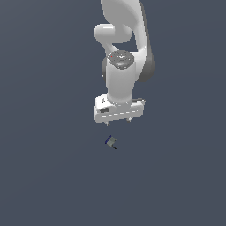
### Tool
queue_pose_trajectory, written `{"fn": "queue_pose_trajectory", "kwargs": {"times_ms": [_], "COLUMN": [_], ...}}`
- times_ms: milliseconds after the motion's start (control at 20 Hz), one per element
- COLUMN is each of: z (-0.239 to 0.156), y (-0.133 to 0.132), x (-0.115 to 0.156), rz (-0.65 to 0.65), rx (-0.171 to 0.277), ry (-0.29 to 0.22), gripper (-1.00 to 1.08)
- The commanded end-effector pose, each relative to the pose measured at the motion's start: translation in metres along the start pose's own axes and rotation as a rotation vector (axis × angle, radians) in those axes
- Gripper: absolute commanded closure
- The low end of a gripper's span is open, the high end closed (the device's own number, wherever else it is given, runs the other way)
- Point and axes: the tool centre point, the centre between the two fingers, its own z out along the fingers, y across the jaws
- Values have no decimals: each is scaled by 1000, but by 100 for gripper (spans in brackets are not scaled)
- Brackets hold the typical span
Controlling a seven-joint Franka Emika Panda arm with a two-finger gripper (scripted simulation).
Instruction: Pick up the object and move it to a goal position.
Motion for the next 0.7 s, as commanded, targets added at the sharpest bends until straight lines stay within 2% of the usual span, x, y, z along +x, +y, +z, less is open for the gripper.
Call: {"fn": "queue_pose_trajectory", "kwargs": {"times_ms": [0,650], "z": [9,62], "y": [3,18], "x": [2,14], "rz": [-59,-414], "rx": [-3,-7], "ry": [-3,-19], "gripper": [-92,-92]}}
